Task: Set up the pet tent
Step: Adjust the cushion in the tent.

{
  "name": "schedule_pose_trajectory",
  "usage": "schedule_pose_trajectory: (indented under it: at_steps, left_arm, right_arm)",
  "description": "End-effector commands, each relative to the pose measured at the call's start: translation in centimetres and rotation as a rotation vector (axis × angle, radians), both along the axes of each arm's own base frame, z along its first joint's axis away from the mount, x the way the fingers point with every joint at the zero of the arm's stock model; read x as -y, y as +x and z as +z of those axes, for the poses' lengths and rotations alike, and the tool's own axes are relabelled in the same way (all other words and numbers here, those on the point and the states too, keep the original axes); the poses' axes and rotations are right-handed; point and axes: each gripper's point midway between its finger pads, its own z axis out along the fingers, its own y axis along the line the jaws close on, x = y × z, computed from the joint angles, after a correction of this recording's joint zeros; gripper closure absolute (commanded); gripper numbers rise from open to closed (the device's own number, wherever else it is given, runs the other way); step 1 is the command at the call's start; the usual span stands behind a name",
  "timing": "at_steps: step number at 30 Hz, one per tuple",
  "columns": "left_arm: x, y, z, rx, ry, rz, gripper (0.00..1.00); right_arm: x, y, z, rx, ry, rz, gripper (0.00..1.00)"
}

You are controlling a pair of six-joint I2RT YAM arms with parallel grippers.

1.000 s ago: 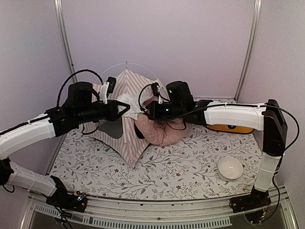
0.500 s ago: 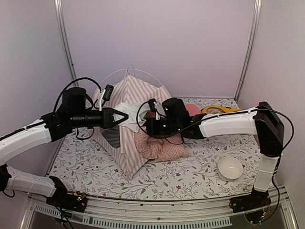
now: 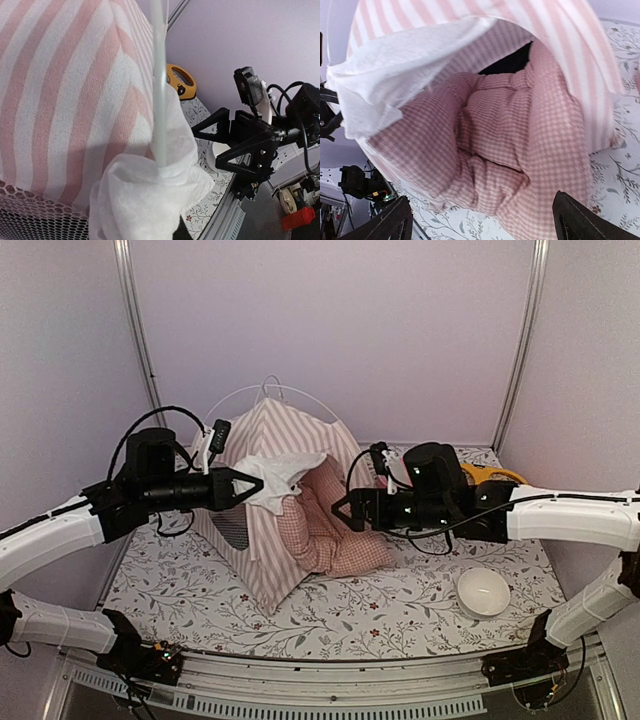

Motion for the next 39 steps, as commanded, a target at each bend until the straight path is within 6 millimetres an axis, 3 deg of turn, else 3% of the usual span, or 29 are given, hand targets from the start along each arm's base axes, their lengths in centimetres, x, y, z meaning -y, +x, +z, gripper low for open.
schedule_pose_trajectory:
  at_steps: [1, 4, 9, 12, 14, 17, 18, 21, 24, 25, 28, 31, 34, 36, 39]
  left_arm:
    - [-0.4, -0.3, -1.1, -0.065, -0.018, 0.000, 1.00]
    - [-0.1, -0.6, -1.0, -0.058, -0.030, -0.025, 1.00]
    - [0.4, -1.2, -0.9, -0.052, -0.042, -0.072, 1.00]
    - [0.5, -1.5, -1.0, -0.049, -0.044, -0.092, 1.00]
    - [0.6, -1.8, -1.0, -0.044, -0.046, -0.104, 1.00]
    - [0.8, -2.4, -1.2, -0.043, -0.049, -0.142, 1.00]
    - [1.0, -2.7, -1.3, -0.044, -0.054, -0.164, 1.00]
    - [1.4, -3.4, -1.6, -0.046, -0.066, -0.210, 1.00]
    - [1.9, -4.4, -1.5, -0.041, -0.085, -0.266, 1.00]
    - [2.1, -4.8, -1.4, -0.038, -0.093, -0.290, 1.00]
    - [2.5, -6.0, -0.7, -0.025, -0.120, -0.355, 1.00]
    - [2.7, -7.2, 0.6, 0.003, -0.158, -0.416, 1.00]
    - [2.6, -8.1, 2.2, 0.035, -0.202, -0.455, 1.00]
    - [2.5, -8.5, 2.9, 0.051, -0.224, -0.471, 1.00]
    - [2.3, -8.5, 3.6, 0.063, -0.246, -0.471, 1.00]
  right_arm:
    - [6.5, -0.3, -6.0, -0.094, -0.157, -0.163, 0.01]
    - [8.0, -0.6, -8.4, -0.143, -0.172, -0.197, 0.01]
    - [6.4, -0.8, -10.4, -0.166, -0.138, -0.143, 0.01]
    - [4.8, -0.1, -10.6, -0.170, -0.116, -0.121, 0.12]
    - [3.6, 0.4, -10.1, -0.166, -0.100, -0.102, 0.25]
    - [1.7, 1.6, -8.2, -0.136, -0.066, -0.079, 0.54]
    - [1.1, 2.0, -7.4, -0.122, -0.055, -0.076, 0.70]
    - [-0.3, 4.0, -4.0, -0.052, -0.037, -0.094, 0.94]
    - [-1.6, 5.6, -0.4, 0.035, -0.009, -0.096, 1.00]
    - [-2.4, 6.1, 1.7, 0.070, 0.026, -0.089, 1.00]
    - [-3.4, 6.8, 3.3, 0.126, 0.051, -0.076, 1.00]
    - [-3.3, 8.2, 1.2, 0.128, 0.006, -0.120, 1.00]
    - [-2.9, 9.1, -3.2, 0.053, -0.040, -0.157, 1.00]
    - [-2.7, 9.3, -6.8, -0.003, -0.084, -0.180, 1.00]
    - [-2.2, 9.0, -10.6, -0.081, -0.135, -0.208, 1.00]
